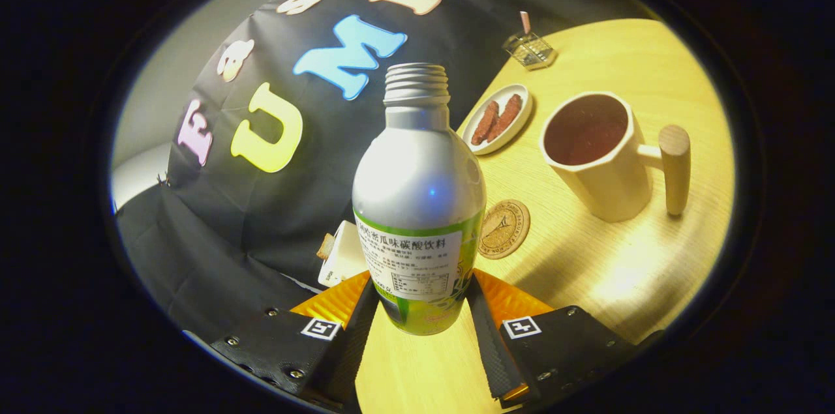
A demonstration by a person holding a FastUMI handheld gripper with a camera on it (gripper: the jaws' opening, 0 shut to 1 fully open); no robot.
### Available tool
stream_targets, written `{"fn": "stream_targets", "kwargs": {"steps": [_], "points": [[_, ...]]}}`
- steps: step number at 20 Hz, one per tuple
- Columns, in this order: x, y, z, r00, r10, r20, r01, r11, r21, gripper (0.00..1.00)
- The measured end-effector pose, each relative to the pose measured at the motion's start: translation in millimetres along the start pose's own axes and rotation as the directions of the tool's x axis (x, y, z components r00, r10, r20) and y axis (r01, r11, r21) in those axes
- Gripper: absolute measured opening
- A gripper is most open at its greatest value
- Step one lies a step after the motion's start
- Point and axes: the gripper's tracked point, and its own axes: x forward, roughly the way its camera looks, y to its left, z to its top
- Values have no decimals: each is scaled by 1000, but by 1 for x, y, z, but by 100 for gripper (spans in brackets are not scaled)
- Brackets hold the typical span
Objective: Take the bottle from table, then pour the juice into the cup, finally place the bottle on the coaster
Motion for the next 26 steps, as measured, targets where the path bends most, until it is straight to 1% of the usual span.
{"fn": "stream_targets", "kwargs": {"steps": [2, 7, 10, 13, 17, 19, 22, 26], "points": [[1, -5, 2, 1000, -13, -9, 13, 999, 33, 75], [-4, -15, -1, 999, -13, -38, 17, 992, 124, 75], [-2, -15, -5, 998, 4, -58, 6, 985, 174, 75], [-1, -9, -7, 997, 43, -71, -23, 965, 262, 75], [0, -9, -11, 994, 50, -98, -17, 953, 304, 75], [-1, -10, -7, 994, 50, -94, -15, 939, 343, 75], [1, -8, -4, 995, 65, -76, -27, 904, 426, 75], [11, 2, -2, 994, 81, -79, -34, 877, 480, 75]]}}
